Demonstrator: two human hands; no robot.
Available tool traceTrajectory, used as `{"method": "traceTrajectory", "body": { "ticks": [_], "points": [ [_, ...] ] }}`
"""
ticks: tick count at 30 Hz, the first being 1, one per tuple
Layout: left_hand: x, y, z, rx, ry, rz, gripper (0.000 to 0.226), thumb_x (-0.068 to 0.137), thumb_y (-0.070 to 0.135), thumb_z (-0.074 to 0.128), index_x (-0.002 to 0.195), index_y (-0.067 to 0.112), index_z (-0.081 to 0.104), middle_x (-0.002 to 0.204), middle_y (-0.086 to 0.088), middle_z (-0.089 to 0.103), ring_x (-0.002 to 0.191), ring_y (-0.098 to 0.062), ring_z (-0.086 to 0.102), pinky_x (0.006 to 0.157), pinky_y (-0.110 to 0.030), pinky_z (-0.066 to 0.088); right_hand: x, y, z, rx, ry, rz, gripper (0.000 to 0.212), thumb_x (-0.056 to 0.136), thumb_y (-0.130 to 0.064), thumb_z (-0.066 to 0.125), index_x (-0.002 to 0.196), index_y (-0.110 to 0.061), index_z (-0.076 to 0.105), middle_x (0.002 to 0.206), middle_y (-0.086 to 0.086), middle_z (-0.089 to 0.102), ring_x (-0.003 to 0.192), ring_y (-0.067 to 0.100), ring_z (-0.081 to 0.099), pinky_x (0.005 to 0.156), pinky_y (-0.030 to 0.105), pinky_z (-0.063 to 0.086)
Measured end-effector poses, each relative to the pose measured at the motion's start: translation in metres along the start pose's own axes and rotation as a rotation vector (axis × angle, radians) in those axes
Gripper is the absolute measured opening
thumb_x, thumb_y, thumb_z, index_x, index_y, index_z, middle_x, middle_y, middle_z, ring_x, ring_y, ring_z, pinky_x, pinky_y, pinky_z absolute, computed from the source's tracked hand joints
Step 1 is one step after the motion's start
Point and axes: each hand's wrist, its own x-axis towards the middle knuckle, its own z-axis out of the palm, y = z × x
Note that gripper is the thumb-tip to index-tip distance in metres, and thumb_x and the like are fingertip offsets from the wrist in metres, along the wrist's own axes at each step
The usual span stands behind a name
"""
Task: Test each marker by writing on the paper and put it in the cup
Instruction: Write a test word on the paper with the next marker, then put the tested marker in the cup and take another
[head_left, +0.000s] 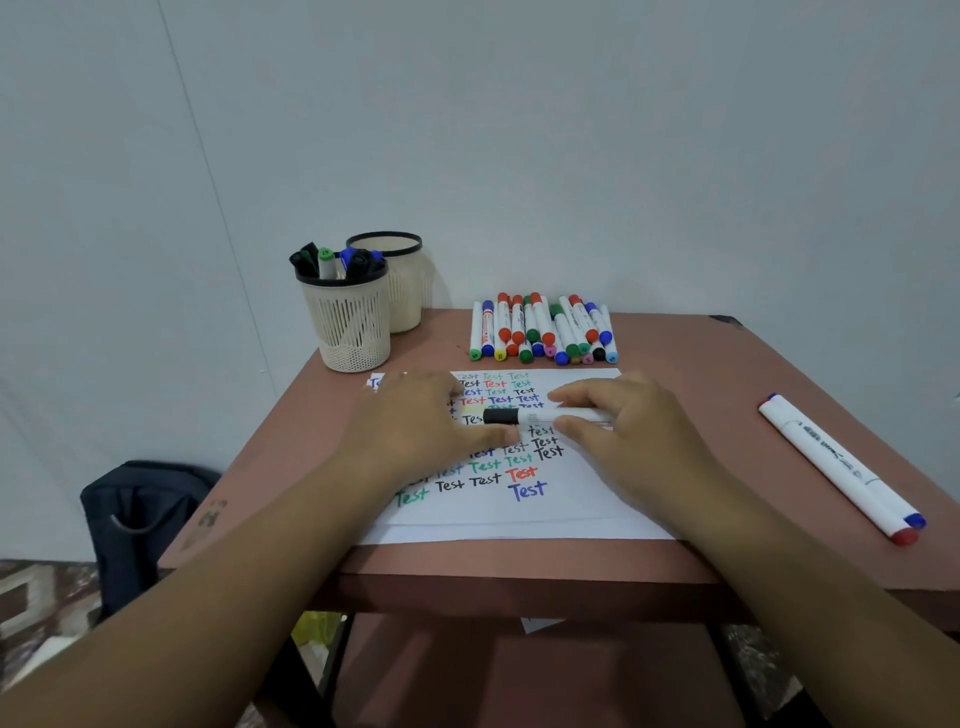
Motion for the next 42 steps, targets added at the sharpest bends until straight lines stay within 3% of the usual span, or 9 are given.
{"method": "traceTrajectory", "body": {
  "ticks": [2,5,9,14,21,27,32,38,42],
  "points": [
    [0.003,0.000,-0.002,-0.008,-0.043,-0.010,0.104,0.047,0.105,0.043,0.114,0.029,0.064,0.110,0.014,0.060,0.107,-0.013,0.050,0.091,-0.040,0.047,0.007,-0.002,-0.001,-0.314,-0.040,-0.067,0.032,0.103,-0.038,0.058,0.134,-0.042,0.065,0.123,-0.009,0.066,0.116,0.011,0.046,0.100,0.038,0.041],
    [0.006,-0.007,-0.008,-0.061,-0.148,0.026,0.077,0.067,0.092,0.052,0.111,0.029,0.064,0.119,0.016,0.056,0.116,-0.012,0.047,0.103,-0.042,0.042,0.023,-0.012,-0.006,-0.485,-0.075,-0.150,0.035,0.107,-0.037,0.049,0.141,-0.042,0.058,0.130,-0.011,0.067,0.117,0.016,0.045,0.098,0.042,0.040],
    [0.016,-0.029,-0.023,-0.271,-0.372,0.052,0.052,0.095,0.054,0.058,0.144,0.040,0.051,0.162,0.017,0.027,0.150,-0.011,0.021,0.123,-0.037,0.014,0.055,-0.037,-0.014,-0.243,-0.088,-0.176,0.060,0.101,-0.028,0.065,0.150,-0.053,0.041,0.127,-0.004,0.067,0.102,0.017,0.058,0.084,0.034,0.048],
    [0.014,-0.045,-0.027,-0.180,-0.273,0.107,0.051,0.089,0.054,0.067,0.139,0.048,0.053,0.149,0.030,0.040,0.123,0.002,0.047,0.108,-0.026,0.036,0.101,-0.078,-0.004,0.010,-0.012,-0.281,0.095,0.100,-0.015,0.063,0.151,-0.067,0.001,0.108,-0.004,0.063,0.082,0.011,0.063,0.079,0.037,0.055],
    [0.009,-0.054,-0.015,-0.321,-0.010,-0.019,0.075,0.069,0.066,0.080,0.136,0.041,0.057,0.128,0.013,0.052,0.112,-0.005,0.050,0.093,-0.028,0.048,0.160,-0.125,0.020,0.433,0.140,-0.269,0.088,0.092,-0.009,0.071,0.152,-0.048,0.020,0.095,0.005,0.070,0.081,0.020,0.071,0.073,0.040,0.064],
    [0.012,-0.060,-0.012,-0.473,0.150,-0.138,0.030,0.083,0.046,0.078,0.111,0.039,0.067,0.118,0.013,0.061,0.097,-0.004,0.062,0.079,-0.024,0.052,0.196,-0.147,0.048,0.653,0.179,-0.255,0.069,0.090,-0.012,0.070,0.141,-0.036,0.029,0.083,0.011,0.073,0.077,0.020,0.074,0.077,0.047,0.063],
    [0.014,-0.065,-0.013,-0.512,0.181,-0.131,0.024,0.091,0.035,0.072,0.114,0.038,0.068,0.113,0.016,0.066,0.092,0.000,0.064,0.074,-0.017,0.050,0.208,-0.156,0.075,0.684,0.137,-0.282,0.069,0.086,-0.017,0.075,0.132,-0.044,0.031,0.084,0.002,0.075,0.080,0.020,0.075,0.084,0.046,0.062],
    [0.017,-0.066,-0.011,-0.502,0.172,-0.175,0.029,0.088,0.038,0.076,0.116,0.035,0.070,0.101,0.023,0.060,0.082,0.007,0.057,0.059,-0.007,0.039,0.213,-0.152,0.087,0.489,0.055,-0.339,0.074,0.084,-0.016,0.077,0.139,-0.041,0.035,0.083,-0.001,0.074,0.076,0.008,0.071,0.067,0.011,0.052],
    [0.017,-0.065,-0.012,-0.483,0.154,-0.181,0.029,0.088,0.040,0.076,0.115,0.035,0.070,0.087,0.031,0.046,0.076,0.012,0.049,0.054,-0.004,0.034,0.215,-0.149,0.089,0.390,-0.024,-0.381,0.073,0.084,-0.017,0.079,0.141,-0.046,0.042,0.082,-0.002,0.074,0.082,0.005,0.069,0.071,0.012,0.050]
  ]
}}
